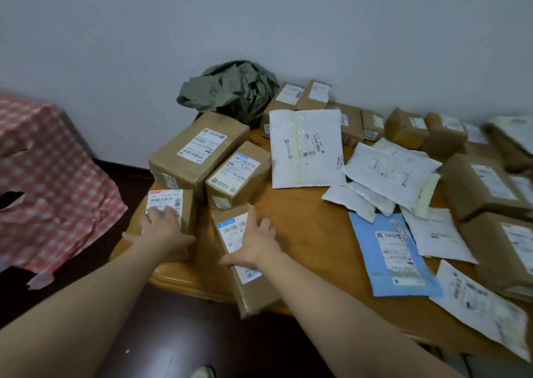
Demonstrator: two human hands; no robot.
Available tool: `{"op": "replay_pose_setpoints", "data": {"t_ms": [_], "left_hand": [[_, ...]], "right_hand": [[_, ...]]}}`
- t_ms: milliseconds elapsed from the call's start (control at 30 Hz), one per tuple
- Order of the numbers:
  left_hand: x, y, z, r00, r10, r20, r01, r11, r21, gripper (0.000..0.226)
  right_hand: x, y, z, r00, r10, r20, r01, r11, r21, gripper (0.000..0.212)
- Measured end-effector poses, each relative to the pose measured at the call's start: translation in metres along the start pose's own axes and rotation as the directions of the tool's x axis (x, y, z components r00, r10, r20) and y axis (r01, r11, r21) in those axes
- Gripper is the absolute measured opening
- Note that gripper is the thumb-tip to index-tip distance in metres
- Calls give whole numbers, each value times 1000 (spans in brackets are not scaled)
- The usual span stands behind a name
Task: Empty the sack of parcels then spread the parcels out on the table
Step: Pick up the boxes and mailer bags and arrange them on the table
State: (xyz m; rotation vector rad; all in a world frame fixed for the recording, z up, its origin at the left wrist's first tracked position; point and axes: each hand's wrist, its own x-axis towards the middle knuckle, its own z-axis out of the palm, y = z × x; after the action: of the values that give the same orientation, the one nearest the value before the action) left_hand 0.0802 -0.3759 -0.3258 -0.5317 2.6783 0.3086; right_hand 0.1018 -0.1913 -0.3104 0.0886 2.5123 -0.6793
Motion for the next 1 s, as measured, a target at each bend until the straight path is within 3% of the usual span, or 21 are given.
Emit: {"op": "replay_pose_setpoints", "data": {"t_ms": [100, 200, 300, 433, 533, 733, 900, 1000], "left_hand": [[-1, 2, -11, 999, 39, 32, -39, 999, -18, 85], [15, -2, -27, 998, 54, -29, -55, 997, -56, 73], [24, 9, -39, 987, 122, -103, -134, 984, -120, 56], [28, 50, -45, 895, 338, -289, -375, 924, -81, 40], [20, 100, -39, 804, 504, -315, -545, 837, -51, 36], [-4, 196, 0, 658, 740, -139, -745, 667, 22, 36], [-21, 262, 43, 630, 762, 151, -768, 640, -25, 40], [-26, 289, 65, 604, 770, 206, -782, 622, -31, 41]], "right_hand": [[6, -28, 15, 997, 21, -80, -15, 997, 71, 124], [16, -55, 25, 986, 62, -153, -33, 983, 180, 113], [22, -57, 24, 975, 94, -203, -58, 982, 178, 99], [20, -20, -5, 934, 196, -299, -152, 974, 166, 81], [10, 35, -35, 887, 305, -347, -250, 949, 195, 65], [-3, 168, -73, 803, 486, -345, -424, 872, 243, 48], [1, 264, -85, 743, 619, -254, -608, 783, 130, 52], [4, 277, -81, 771, 602, -209, -609, 793, 36, 48]]}}
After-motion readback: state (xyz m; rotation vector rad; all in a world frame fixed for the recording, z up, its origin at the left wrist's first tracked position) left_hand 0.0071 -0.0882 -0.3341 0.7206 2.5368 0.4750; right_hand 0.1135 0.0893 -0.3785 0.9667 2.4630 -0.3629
